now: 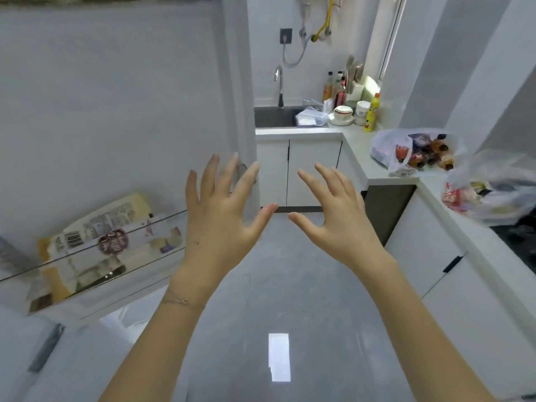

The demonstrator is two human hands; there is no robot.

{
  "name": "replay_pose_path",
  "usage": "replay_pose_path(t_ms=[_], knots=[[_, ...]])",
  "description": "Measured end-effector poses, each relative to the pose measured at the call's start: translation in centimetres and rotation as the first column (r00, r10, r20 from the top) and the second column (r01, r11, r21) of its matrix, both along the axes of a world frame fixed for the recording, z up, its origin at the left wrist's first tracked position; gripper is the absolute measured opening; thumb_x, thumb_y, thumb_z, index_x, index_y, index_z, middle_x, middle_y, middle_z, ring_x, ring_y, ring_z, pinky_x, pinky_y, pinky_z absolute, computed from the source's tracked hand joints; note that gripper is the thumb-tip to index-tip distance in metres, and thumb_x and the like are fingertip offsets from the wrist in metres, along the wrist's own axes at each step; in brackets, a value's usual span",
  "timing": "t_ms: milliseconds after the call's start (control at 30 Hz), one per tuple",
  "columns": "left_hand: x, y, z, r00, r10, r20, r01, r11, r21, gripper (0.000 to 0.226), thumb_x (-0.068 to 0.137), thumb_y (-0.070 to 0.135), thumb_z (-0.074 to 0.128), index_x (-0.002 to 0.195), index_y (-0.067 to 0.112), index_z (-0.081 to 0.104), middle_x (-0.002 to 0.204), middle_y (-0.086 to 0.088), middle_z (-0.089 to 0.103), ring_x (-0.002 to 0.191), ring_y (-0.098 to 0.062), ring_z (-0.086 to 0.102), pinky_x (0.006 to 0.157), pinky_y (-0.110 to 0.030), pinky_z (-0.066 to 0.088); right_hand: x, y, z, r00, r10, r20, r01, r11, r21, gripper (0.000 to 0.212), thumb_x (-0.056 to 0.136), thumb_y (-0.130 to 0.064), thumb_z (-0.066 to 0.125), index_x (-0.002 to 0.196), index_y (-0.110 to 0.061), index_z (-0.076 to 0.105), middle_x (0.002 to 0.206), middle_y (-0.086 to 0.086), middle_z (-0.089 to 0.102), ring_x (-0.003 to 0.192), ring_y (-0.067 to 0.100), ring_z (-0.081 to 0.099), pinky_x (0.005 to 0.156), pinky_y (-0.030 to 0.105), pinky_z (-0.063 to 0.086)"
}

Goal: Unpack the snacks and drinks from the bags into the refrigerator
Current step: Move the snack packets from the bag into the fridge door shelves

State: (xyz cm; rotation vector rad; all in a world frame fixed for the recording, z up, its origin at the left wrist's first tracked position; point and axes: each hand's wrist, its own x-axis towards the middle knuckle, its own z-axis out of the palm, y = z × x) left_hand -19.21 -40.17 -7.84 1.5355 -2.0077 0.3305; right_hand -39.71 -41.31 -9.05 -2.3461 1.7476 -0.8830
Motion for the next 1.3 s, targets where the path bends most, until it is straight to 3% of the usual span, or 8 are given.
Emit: replay_pose_path(t_ms=[300, 567, 867, 1100, 1300], knots=[[-16.8, -7.2, -1.8, 0.982, -0.191, -0.004, 0.191, 0.981, 0.044, 0.068, 0.092, 0.065, 0.030, 0.148, 0.027, 0.038, 0.157, -0.005, 0.030, 0.149, -0.027, 0.015, 0.118, -0.055, 0.010, -17.0, -2.2, -1.3, 0.974, -0.226, -0.023, 0.227, 0.974, 0.029, 0.069, 0.089, -0.053, 0.056, 0.149, -0.037, 0.027, 0.159, -0.005, 0.018, 0.147, 0.017, 0.006, 0.118, 0.041, 0.009], [-29.7, -12.3, -4.4, 0.932, -0.360, 0.042, 0.350, 0.924, 0.153, 0.073, 0.090, 0.070, 0.019, 0.150, 0.031, 0.031, 0.162, -0.003, 0.015, 0.151, -0.023, -0.004, 0.120, -0.051, -0.002, -29.2, -3.2, -3.0, 0.914, -0.404, -0.034, 0.405, 0.908, 0.102, 0.070, 0.090, -0.053, 0.055, 0.150, -0.039, 0.023, 0.160, -0.005, 0.014, 0.148, 0.019, 0.003, 0.119, 0.043, 0.010], [-41.7, -21.8, -5.8, 0.829, -0.559, 0.028, 0.547, 0.820, 0.169, 0.069, 0.092, 0.068, 0.026, 0.150, 0.033, 0.030, 0.162, -0.003, 0.014, 0.151, -0.025, -0.001, 0.119, -0.052, -0.001, -38.8, -8.7, -4.7, 0.820, -0.571, -0.049, 0.571, 0.807, 0.148, 0.071, 0.089, -0.056, 0.054, 0.150, -0.042, 0.020, 0.159, -0.009, 0.011, 0.148, 0.016, 0.002, 0.118, 0.042, 0.008], [-49.5, -31.1, -6.5, 0.751, -0.659, 0.037, 0.646, 0.745, 0.169, 0.072, 0.091, 0.070, 0.021, 0.150, 0.031, 0.034, 0.161, -0.003, 0.019, 0.150, -0.024, 0.003, 0.119, -0.052, 0.001, -44.9, -15.7, -5.1, 0.731, -0.682, -0.030, 0.676, 0.718, 0.164, 0.072, 0.090, -0.056, 0.054, 0.151, -0.041, 0.019, 0.160, -0.007, 0.012, 0.148, 0.018, 0.002, 0.120, 0.046, 0.011], [-55.3, -37.7, -7.0, 0.685, -0.727, 0.037, 0.709, 0.678, 0.194, 0.069, 0.091, 0.068, 0.029, 0.150, 0.032, 0.032, 0.161, -0.001, 0.020, 0.150, -0.024, 0.006, 0.119, -0.051, -0.001, -48.7, -20.6, -5.6, 0.676, -0.737, -0.015, 0.727, 0.663, 0.179, 0.071, 0.089, -0.057, 0.053, 0.150, -0.038, 0.023, 0.158, -0.006, 0.015, 0.147, 0.016, 0.005, 0.118, 0.046, 0.015]])
